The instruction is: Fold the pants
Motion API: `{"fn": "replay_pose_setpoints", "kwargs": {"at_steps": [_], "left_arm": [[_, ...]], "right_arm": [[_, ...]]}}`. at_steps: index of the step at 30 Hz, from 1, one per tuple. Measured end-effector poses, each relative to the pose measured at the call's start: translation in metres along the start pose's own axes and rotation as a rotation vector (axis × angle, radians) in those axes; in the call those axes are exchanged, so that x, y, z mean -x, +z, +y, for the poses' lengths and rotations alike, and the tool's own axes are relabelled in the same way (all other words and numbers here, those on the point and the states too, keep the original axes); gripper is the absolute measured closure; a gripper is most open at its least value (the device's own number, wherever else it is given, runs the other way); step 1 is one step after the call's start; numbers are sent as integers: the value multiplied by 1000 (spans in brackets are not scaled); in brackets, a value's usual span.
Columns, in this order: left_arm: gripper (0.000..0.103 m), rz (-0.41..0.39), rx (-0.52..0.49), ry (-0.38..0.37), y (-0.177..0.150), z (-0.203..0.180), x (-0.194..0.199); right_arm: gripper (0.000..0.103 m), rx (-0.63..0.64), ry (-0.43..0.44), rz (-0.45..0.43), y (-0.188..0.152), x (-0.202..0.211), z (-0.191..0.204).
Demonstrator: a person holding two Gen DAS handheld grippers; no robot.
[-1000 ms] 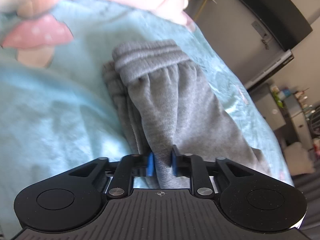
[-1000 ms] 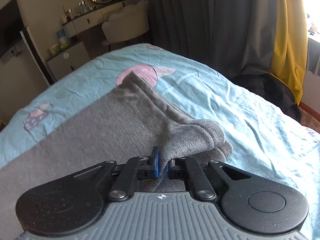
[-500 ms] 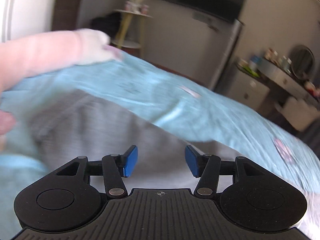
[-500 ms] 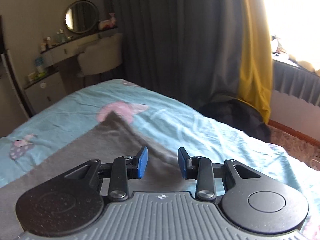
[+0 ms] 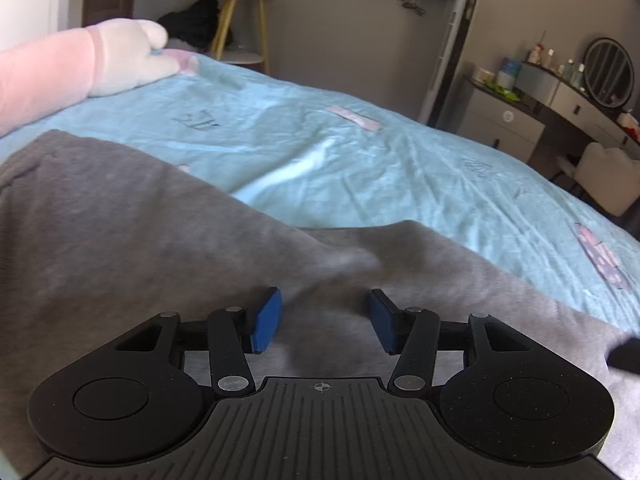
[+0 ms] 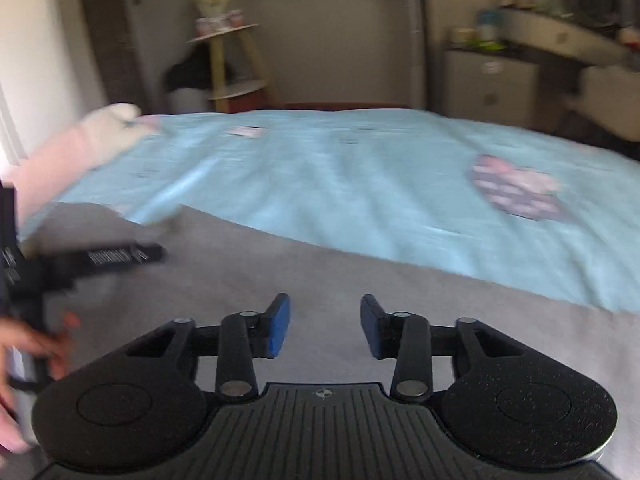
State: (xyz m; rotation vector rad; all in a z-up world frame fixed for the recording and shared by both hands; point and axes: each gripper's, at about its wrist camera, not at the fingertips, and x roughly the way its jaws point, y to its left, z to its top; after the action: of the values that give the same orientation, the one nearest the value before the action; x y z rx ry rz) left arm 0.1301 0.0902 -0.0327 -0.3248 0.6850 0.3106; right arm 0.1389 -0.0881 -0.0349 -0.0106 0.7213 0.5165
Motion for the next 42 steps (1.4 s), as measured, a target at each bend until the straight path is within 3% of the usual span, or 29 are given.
{"fn": "replay_pose_setpoints", "kwargs": {"at_steps": [1, 6, 9, 10, 11, 14, 18, 22, 25, 28, 31, 35, 38, 42], "left_arm": [[54, 6, -1, 16, 1, 3, 4], [55, -19, -94, 143, 3, 12, 7], [55, -23, -36, 122, 8, 23, 9], [55, -26, -17, 114, 10, 27, 10], [55, -35, -6, 118, 11, 30, 11], [52, -59, 32, 165, 13, 40, 13], [51, -88, 109, 170, 16, 50, 18], [42, -101, 100, 240, 15, 50, 20], [41, -70, 81, 265, 10, 53, 11], [41, -81, 68, 287, 8, 53, 12], [41, -113, 84, 245, 7, 50, 20], [40, -145, 25, 195, 3, 31, 24], [33, -164, -51, 165, -1, 15, 25], [27, -87, -74, 199, -9, 14, 4]], "right_arm": [[46, 18, 31, 1, 13, -14, 7], [46, 109, 146, 49, 55, -72, 37], [45, 176, 188, 167, 62, -111, 52], [51, 176, 206, 206, 62, -119, 55], [67, 171, 234, 229, 60, -123, 58], [92, 245, 298, 195, 55, -114, 71], [96, 356, 208, 135, 53, -110, 86], [100, 365, 39, 11, 57, -116, 88], [100, 371, -1, 74, 41, -139, 88], [96, 339, -58, 12, 42, -119, 82], [96, 183, -21, -66, 40, -77, 62], [96, 148, 57, 1, 13, -59, 52], [97, 183, 1, 60, -4, -78, 52], [101, 126, -62, -13, 1, -91, 40]]}}
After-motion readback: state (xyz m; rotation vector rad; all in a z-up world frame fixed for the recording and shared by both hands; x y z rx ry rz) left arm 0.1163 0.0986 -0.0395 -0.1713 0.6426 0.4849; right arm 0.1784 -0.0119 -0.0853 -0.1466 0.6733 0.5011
